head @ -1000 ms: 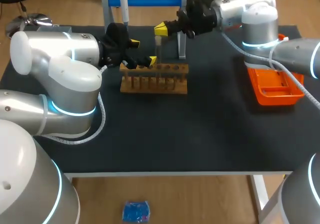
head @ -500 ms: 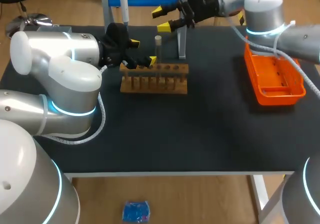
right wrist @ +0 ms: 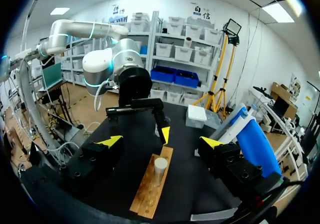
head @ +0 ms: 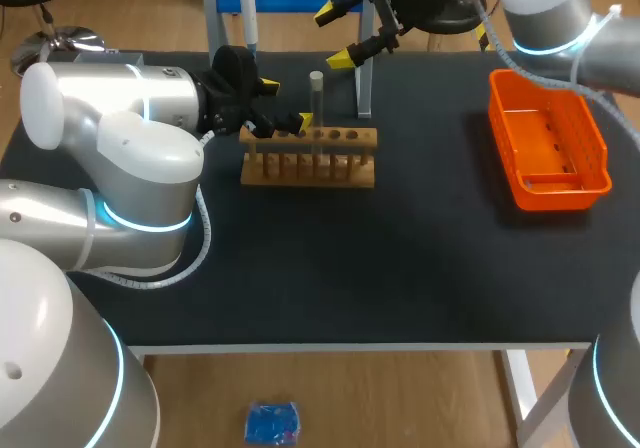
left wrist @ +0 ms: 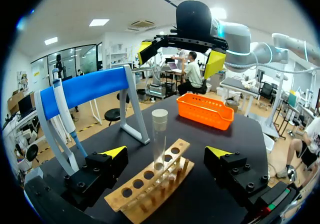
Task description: Invert the test tube, pick up the pipette, mount the tip to pipette, aspirate from beaker and dispense into the tube, eject the tip, return the pipette, and cap with the stopper.
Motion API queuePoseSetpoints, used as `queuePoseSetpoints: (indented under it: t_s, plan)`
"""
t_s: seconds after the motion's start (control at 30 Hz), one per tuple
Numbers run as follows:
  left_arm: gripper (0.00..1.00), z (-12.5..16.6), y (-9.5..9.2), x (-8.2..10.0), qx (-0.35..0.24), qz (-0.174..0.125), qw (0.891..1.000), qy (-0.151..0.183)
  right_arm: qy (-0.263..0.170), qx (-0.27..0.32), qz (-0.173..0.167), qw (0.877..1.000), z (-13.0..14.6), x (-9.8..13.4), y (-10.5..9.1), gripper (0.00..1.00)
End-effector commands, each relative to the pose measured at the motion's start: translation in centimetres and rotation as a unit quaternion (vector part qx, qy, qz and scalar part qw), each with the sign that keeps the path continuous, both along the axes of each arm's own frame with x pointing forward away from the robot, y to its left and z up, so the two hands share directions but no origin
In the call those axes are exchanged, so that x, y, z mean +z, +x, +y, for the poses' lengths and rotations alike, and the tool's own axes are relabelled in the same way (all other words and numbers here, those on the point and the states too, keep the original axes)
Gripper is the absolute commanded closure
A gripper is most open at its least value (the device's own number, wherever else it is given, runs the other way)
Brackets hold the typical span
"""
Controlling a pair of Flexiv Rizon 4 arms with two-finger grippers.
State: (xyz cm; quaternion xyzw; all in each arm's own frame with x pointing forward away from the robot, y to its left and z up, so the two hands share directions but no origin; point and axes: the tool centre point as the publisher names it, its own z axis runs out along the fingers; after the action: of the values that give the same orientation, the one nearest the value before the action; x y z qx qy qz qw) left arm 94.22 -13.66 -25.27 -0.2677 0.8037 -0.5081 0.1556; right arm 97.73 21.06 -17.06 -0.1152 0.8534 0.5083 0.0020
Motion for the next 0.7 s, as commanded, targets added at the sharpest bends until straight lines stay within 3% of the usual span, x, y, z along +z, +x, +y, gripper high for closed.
queuePoseSetpoints:
  t_s: [0.03, 0.27, 0.7]
  plan:
    - [0.00, -0.1, 0.0, -0.1, 0.001, 0.000, 1.000, 0.000, -0.021, -0.018, -0.016, 0.999, -1.7, 0.3, -1.0, 0.00]
    - [0.00, -0.1, 0.0, -0.1, 0.001, 0.000, 1.000, 0.000, -0.035, -0.034, -0.024, 0.999, -3.7, -1.0, -1.5, 0.00]
    - [0.00, -0.1, 0.0, -0.1, 0.001, 0.000, 1.000, 0.000, -0.021, -0.047, 0.001, 0.999, -5.1, -3.5, -1.5, 0.00]
